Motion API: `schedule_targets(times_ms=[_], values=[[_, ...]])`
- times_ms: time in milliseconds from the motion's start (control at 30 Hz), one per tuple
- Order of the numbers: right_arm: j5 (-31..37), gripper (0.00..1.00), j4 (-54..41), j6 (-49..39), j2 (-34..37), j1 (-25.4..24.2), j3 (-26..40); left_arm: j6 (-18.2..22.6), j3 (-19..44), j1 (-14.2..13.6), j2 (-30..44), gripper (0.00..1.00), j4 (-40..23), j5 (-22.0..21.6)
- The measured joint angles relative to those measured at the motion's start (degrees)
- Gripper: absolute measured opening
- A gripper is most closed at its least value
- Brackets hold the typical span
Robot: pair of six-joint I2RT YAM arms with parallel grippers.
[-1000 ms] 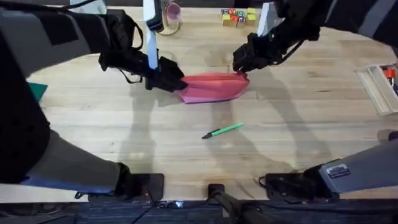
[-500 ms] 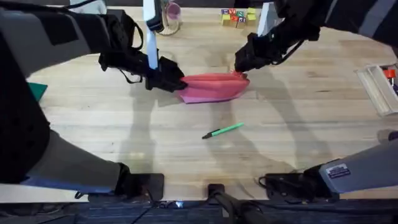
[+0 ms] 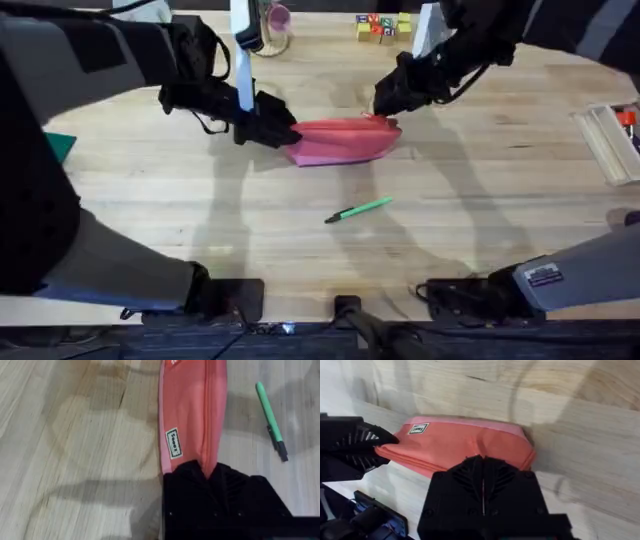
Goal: Unzip the bag, pick up the pens from the table one at a time and place them inside, then zip the bag closed.
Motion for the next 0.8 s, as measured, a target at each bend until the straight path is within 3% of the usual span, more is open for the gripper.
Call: schedule_targets(times_ms=[300, 800], values=[[-0.2, 0.030, 1.1, 0.0, 0.0, 1.0, 0.9, 0.0, 0.0, 0.0, 0.0, 0.043, 0.0, 0.0], [0.0, 0.030, 0.4, -0.8, 0.0, 1.0, 10.9, 0.0, 0.0, 0.0, 0.0, 0.042, 0.0, 0.0]])
